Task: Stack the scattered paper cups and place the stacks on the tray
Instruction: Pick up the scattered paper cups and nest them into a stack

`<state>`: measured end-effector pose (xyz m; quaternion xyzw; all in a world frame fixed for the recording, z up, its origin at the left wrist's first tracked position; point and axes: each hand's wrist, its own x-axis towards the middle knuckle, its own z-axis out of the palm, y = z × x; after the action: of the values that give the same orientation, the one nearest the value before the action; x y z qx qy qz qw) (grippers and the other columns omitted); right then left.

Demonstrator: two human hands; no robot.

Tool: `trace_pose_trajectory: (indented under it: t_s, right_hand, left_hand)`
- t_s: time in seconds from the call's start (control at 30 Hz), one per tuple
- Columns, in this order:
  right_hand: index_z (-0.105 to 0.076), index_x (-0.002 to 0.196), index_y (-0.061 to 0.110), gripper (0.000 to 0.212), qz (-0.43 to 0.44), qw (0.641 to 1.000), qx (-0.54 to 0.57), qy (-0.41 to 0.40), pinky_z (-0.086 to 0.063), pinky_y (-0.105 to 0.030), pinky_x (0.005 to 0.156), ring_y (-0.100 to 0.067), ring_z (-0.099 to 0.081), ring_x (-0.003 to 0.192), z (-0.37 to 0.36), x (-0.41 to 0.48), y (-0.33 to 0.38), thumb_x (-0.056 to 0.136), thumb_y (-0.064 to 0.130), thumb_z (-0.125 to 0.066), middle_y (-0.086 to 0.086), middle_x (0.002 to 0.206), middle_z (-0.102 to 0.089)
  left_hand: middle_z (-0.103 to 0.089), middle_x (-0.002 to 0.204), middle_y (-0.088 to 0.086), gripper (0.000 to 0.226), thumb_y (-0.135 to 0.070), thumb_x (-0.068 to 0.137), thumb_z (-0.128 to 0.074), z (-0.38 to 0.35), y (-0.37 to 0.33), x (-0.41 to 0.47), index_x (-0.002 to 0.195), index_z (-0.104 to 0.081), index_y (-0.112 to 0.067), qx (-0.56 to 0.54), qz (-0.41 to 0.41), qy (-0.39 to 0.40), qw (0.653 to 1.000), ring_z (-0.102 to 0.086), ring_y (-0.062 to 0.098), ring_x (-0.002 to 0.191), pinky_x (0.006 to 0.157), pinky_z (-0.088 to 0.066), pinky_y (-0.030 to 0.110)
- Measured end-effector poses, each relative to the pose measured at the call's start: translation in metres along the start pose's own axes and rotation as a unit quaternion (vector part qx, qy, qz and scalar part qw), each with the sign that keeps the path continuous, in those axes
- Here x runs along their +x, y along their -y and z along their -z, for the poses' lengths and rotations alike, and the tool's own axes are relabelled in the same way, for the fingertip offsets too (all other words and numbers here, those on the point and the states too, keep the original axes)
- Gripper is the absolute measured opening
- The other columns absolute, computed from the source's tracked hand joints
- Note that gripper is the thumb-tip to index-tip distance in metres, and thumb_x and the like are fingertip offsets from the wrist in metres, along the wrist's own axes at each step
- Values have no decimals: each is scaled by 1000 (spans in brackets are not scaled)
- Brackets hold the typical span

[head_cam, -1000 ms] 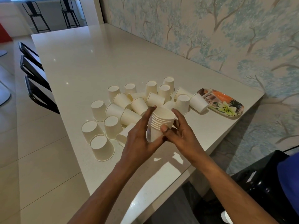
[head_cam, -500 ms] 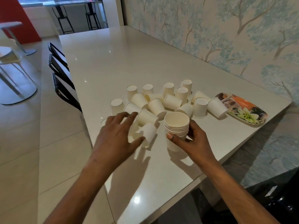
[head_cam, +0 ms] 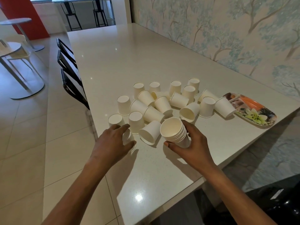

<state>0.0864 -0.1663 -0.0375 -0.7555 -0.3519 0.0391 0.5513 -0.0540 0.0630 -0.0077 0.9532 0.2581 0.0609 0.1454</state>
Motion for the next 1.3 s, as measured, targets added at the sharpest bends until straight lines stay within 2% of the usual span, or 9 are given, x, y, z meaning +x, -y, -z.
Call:
trace_pose_trajectory:
  t_s: [0.17, 0.33, 0.53, 0.63, 0.73, 0.87, 1.03, 1.17, 1.3]
  right_hand:
    - [-55, 131, 31, 69, 2, 1000, -13, -3, -42, -2, 89, 14, -55, 116, 1, -3, -2, 72, 27, -92, 21, 125, -62]
    - [-52, 132, 35, 69, -1, 1000, -8, -4, -43, -2, 89, 13, -55, 118, 4, -7, -2, 72, 39, -87, 23, 126, -61]
    - [-53, 138, 35, 73, 7, 1000, -26, 9, -45, -7, 94, 6, -55, 124, 4, -7, 0, 75, 36, -90, 23, 130, -60]
    - [-52, 139, 35, 74, 22, 999, -35, 7, -47, -10, 96, 3, -56, 125, 4, -5, 6, 76, 33, -91, 22, 132, -60]
    - [-52, 138, 37, 72, 35, 998, -46, -1, -49, -15, 97, 2, -57, 124, 7, -1, 12, 77, 35, -90, 24, 131, -60]
    - [-45, 138, 46, 74, 38, 997, -72, -5, -44, -7, 95, 5, -54, 125, 17, -1, 10, 78, 41, -87, 33, 129, -53]
    - [-46, 143, 39, 77, 25, 994, -108, 3, -48, -27, 102, 0, -53, 126, 28, -3, 2, 77, 46, -86, 23, 135, -55]
    - [-48, 144, 36, 79, 26, 993, -112, -1, -52, -34, 102, -3, -54, 125, 31, -6, 1, 76, 47, -86, 18, 135, -58]
    - [-45, 143, 44, 79, 8, 994, -106, -11, -53, -45, 102, -7, -55, 126, 33, -9, -5, 75, 48, -86, 19, 133, -57]
  left_hand:
    - [-59, 140, 3, 70, -44, 82, -78, -2, 0, 0, 144, -51, -25, -32, -8, -10, 999, -59, 24, 121, 95, -48, 36]
    - [-68, 119, 2, 66, -50, 73, -84, 20, -3, -5, 128, -59, -23, -69, -1, -54, 996, -59, 16, 92, 74, -49, 29]
    - [-61, 104, -16, 66, -66, 62, -78, 57, -33, -7, 110, -54, -28, -272, 3, -137, 952, -64, -5, 83, 58, -52, 11]
    - [-64, 103, -18, 65, -67, 61, -76, 49, -54, -4, 107, -52, -28, -355, -3, -140, 924, -67, -7, 85, 62, -56, 15]
    - [-69, 110, -10, 65, -63, 68, -77, 32, -65, 2, 118, -49, -32, -387, -41, -107, 915, -69, -1, 94, 74, -60, 20]
    - [-68, 116, -10, 73, -62, 74, -75, 25, -66, 10, 135, -37, -44, -331, -120, -48, 935, -68, 3, 100, 81, -59, 20]
    - [-59, 121, -11, 83, -51, 79, -79, 34, -64, 22, 144, -29, -51, -232, -222, 12, 947, -67, 6, 95, 77, -61, 25]
    - [-56, 122, -17, 66, -51, 78, -80, 32, -69, 28, 132, -42, -43, -235, -236, 9, 943, -69, 7, 96, 73, -62, 27]
    - [-63, 111, -16, 54, -56, 70, -81, 23, -74, 31, 107, -52, -28, -374, -146, -35, 915, -71, 8, 92, 68, -61, 25]
